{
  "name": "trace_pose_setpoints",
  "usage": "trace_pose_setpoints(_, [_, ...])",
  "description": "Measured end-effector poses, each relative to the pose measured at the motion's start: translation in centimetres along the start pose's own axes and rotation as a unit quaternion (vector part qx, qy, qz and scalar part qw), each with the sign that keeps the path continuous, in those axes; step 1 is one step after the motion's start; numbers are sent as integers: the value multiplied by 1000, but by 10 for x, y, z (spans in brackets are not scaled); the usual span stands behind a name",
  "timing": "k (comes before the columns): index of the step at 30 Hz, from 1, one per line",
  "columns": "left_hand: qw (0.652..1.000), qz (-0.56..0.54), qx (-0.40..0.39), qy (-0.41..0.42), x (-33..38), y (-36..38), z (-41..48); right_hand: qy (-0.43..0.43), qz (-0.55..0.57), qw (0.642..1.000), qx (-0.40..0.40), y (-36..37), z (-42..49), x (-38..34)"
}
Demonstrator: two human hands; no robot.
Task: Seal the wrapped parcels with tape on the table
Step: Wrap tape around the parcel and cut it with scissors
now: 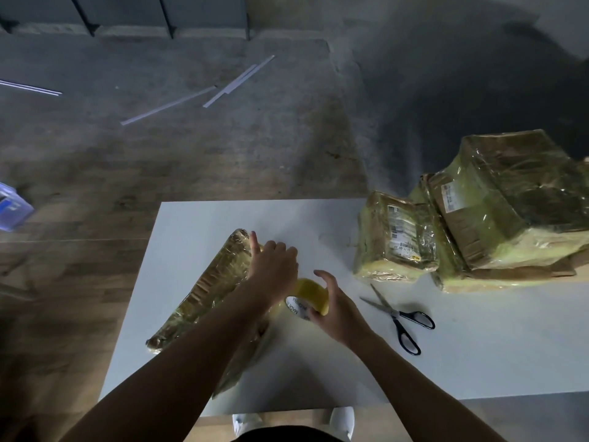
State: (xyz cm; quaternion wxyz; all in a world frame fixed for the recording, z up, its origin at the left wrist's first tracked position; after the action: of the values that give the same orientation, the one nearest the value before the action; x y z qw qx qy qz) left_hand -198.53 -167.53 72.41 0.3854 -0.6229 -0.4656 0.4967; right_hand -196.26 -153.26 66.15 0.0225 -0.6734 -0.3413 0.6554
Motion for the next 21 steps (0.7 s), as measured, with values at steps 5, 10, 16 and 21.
trace_pose_setpoints(5, [997,43,25,66,13,-4,-4,1,-5,999,-42,7,3,3])
trace_pose_setpoints(10, [997,67,1,44,18,-5,-3,6,-31,998,-58,-3,-7,10])
trace_pose_setpoints(16, [996,92,15,5,18,-6,-2,54,-62,996,-34,-40,-27,29])
trace_pose_setpoints(21, [994,99,52,13,35,-9,-7,91,-115,989,36,-70,-39,52])
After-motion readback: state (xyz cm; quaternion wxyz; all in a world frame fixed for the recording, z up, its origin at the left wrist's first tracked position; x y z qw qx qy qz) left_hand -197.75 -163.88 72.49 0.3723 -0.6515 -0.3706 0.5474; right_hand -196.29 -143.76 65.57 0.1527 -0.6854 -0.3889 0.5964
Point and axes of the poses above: each hand's wrist, its own z-axis towards the middle knuckle, its own y-axis out of the palm, x = y × z, the point moved 6 cm from there along z, towards the middle knuckle, and after that the axes turned 15 degrees about z, right-handed, at the moved point
